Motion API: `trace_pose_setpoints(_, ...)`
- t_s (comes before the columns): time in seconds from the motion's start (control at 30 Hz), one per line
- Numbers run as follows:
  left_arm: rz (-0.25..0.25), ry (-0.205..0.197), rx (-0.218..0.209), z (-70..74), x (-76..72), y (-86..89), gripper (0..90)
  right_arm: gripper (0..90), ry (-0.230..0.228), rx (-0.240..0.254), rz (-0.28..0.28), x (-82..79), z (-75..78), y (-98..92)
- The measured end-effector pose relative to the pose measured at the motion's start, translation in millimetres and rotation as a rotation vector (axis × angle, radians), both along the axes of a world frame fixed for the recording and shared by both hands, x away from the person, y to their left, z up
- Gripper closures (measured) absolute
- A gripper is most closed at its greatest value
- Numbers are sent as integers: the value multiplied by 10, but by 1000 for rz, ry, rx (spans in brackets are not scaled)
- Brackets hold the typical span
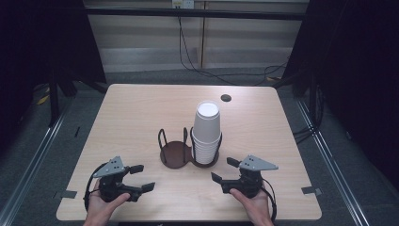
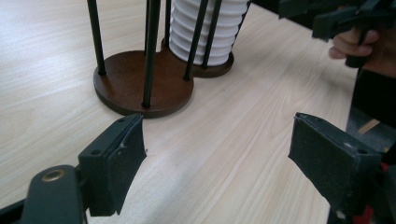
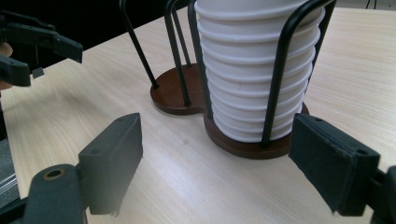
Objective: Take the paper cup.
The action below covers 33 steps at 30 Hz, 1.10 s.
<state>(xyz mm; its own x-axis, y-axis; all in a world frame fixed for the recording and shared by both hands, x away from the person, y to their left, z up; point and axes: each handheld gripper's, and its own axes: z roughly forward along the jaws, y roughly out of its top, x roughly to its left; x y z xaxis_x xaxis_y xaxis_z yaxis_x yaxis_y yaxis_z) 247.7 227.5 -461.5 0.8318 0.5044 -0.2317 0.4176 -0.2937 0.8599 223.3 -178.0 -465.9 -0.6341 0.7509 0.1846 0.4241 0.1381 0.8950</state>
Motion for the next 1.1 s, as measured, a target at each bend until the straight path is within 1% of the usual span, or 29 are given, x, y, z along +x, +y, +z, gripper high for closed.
trace_pose_setpoints(0.1,6,-4,-1,3,-13,1,180,173,4,-1,11,5,6,-4)
trace_pose_setpoints(0.13,1,-9,2,2,-15,-4,180,173,1,-8,14,8,9,-3)
trace_pose_setpoints(0.2,-12,-5,-4,0,-18,-21,181,172,1,-11,22,11,15,5)
trace_pose_setpoints(0.23,-20,-2,1,-4,-21,-33,180,173,5,-10,29,14,15,8)
trace_pose_setpoints(0.33,-27,-5,8,-5,-25,-45,180,173,6,-11,30,12,21,7)
trace_pose_setpoints(0.4,-35,-3,3,-5,-27,-48,181,173,10,-12,29,15,33,0)
trace_pose_setpoints(0.47,-31,-2,9,-6,-35,-47,186,173,9,-13,30,25,47,-11)
trace_pose_setpoints(0.53,-33,-1,13,-6,-33,-43,186,171,4,-23,28,32,55,-17)
trace_pose_setpoints(0.57,-28,-7,14,-4,-34,-39,186,172,6,-27,32,37,60,-17)
trace_pose_setpoints(0.6,-23,-9,13,0,-39,-34,186,180,22,-34,37,40,75,-15)
trace_pose_setpoints(0.63,-25,-9,11,0,-40,-31,186,180,22,-34,37,40,75,-15)
trace_pose_setpoints(0.7,-28,-9,20,-1,-44,-33,187,195,40,-38,53,43,113,-17)
trace_pose_setpoints(0.73,-30,-10,24,2,-46,-33,188,197,39,-44,53,46,136,-21)
trace_pose_setpoints(0.77,-35,-8,21,1,-48,-36,192,195,54,-38,51,52,169,-35)
trace_pose_setpoints(0.8,-37,-6,20,0,-51,-41,192,195,54,-38,51,52,169,-35)
trace_pose_setpoints(0.87,-44,-7,13,1,-59,-47,193,195,59,-54,46,46,187,-39)
trace_pose_setpoints(0.93,-53,-11,-7,4,-63,-47,193,194,68,-63,53,38,196,-26)
trace_pose_setpoints(1.0,-52,-16,-6,8,-64,-41,185,193,70,-65,67,35,198,-4)
trace_pose_setpoints(1.03,-53,-13,-6,7,-61,-39,178,189,74,-67,74,34,212,12)
trace_pose_setpoints(1.1,-58,-18,1,6,-57,-29,169,186,65,-75,74,31,251,22)
